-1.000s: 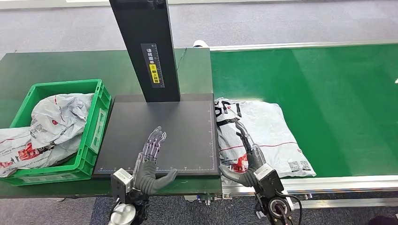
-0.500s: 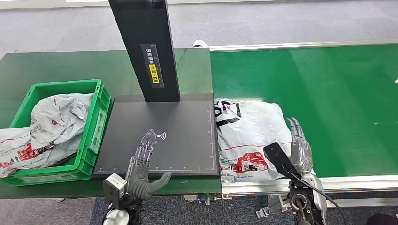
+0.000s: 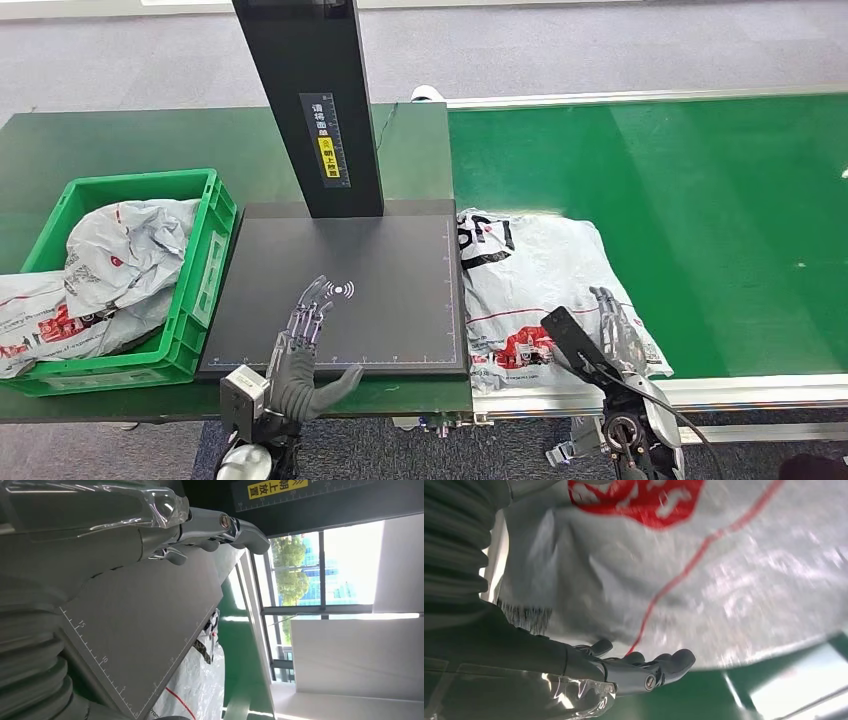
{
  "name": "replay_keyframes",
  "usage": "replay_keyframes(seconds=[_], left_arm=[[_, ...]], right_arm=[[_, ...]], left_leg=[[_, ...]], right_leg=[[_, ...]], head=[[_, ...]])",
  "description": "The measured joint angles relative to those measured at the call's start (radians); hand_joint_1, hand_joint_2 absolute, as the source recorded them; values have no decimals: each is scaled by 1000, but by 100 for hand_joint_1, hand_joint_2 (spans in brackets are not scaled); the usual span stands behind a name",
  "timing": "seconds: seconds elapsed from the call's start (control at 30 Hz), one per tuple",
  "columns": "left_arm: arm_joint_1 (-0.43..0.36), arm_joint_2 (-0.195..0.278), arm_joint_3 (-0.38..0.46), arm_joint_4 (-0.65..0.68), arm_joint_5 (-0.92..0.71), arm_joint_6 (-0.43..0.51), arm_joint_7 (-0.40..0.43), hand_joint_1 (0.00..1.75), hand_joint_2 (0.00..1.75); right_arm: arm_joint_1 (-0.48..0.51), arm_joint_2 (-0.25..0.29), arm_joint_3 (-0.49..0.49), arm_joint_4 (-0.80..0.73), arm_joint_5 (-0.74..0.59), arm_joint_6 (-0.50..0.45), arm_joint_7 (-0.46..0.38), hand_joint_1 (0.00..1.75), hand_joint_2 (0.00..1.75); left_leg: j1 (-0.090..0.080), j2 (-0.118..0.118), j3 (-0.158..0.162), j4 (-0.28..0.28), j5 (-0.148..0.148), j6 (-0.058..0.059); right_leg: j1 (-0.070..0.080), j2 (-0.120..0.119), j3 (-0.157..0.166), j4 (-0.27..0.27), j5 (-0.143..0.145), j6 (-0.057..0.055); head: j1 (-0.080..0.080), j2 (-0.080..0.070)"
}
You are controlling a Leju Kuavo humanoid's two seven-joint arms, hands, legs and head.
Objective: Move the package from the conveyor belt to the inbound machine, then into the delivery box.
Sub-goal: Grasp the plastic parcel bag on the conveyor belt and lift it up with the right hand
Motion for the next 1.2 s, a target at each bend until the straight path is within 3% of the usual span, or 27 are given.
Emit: replay_keyframes(seconds=[0.17,0.33,0.37,0.47,0.5,0.9,1.2], left_arm=[[-11,-5,-5,5,-1,3,10,0,175],[-27,-7,-8,20,3,16,18,0,175],[-29,-8,-10,23,6,19,20,0,175],[-34,-8,-14,32,14,27,25,0,175],[-35,-8,-16,35,17,30,25,0,175],[-38,-5,-26,60,36,39,24,0,175],[-38,-2,-26,60,39,39,23,0,175]], right_arm=[[-28,-4,40,129,38,90,32,0,175],[-86,-13,76,252,50,121,28,0,175],[-98,-15,83,274,50,123,26,19,175],[-127,-22,101,321,48,131,21,150,175],[-133,-25,107,333,47,132,16,175,175],[-157,-50,146,362,-3,96,-58,175,175],[-161,-51,162,362,-6,93,-64,175,175]], left_leg=[[0,0,0,0,0,0],[0,5,6,0,-1,0],[0,6,9,0,-2,0],[0,9,16,0,-5,-1],[0,10,17,-1,-6,-1],[1,11,25,-1,-5,-1],[0,8,20,0,-5,-1]], right_leg=[[0,0,0,0,0,0],[0,4,4,0,0,0],[0,5,6,0,0,0],[0,9,12,-1,0,0],[0,9,14,-1,-1,-1],[0,10,20,-1,0,-1],[0,8,17,-1,-1,0]], head=[[0,0],[0,0],[0,0],[0,0],[0,0],[0,0],[0,0]])
